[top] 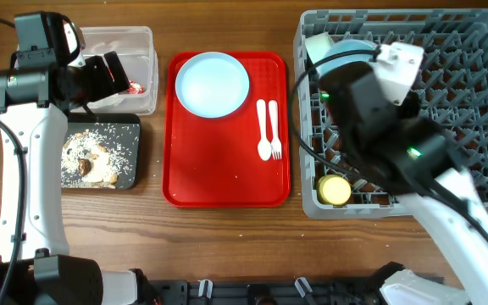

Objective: Sort waste into correct bins and load items into the dishwasher rack
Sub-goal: 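Lift the light blue bowl and carry it into the dish rack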

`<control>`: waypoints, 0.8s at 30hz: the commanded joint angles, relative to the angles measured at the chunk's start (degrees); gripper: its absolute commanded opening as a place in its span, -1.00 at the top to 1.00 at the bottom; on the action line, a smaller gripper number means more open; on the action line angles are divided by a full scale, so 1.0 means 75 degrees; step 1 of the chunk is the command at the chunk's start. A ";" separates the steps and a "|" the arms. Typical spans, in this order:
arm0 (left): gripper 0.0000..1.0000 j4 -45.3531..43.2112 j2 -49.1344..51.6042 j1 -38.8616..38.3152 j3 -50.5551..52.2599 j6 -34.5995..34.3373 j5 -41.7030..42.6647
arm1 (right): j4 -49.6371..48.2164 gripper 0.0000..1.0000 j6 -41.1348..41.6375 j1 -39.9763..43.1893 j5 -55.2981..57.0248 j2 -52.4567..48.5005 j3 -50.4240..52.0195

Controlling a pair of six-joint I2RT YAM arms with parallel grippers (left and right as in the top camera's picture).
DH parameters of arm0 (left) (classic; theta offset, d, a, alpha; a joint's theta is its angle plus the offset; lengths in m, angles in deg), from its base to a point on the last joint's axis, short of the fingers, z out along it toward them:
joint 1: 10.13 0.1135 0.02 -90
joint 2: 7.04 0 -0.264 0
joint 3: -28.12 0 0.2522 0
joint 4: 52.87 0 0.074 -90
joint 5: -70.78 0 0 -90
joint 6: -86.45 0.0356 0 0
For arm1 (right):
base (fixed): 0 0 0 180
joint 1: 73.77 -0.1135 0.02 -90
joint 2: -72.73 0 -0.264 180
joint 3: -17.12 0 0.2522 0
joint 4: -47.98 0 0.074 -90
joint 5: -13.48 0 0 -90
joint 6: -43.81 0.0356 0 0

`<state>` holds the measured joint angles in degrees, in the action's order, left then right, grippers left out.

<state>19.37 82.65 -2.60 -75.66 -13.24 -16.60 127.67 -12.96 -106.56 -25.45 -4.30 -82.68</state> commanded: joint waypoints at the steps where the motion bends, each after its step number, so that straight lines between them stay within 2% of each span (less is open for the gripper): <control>1: -1.00 -0.0015 0.0012 0.0020 -0.0044 0.0093 -0.0105 | 0.0236 0.91 -0.0507 -0.0029 0.1489 -0.0880 0.0262; 13: -1.00 -0.0017 0.0015 0.0020 -0.0044 0.0093 -0.0105 | 0.0242 0.92 -0.1096 -0.0029 0.3599 -0.3328 0.0262; 24: -1.00 -0.0017 0.0015 0.0020 -0.0044 0.0093 -0.0105 | 0.0527 0.91 -0.1119 -0.0029 0.2964 -0.3861 0.0632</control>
<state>19.41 82.63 -2.60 -75.66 -13.24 -16.60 131.50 -20.85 -106.56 -2.98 -32.30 -80.27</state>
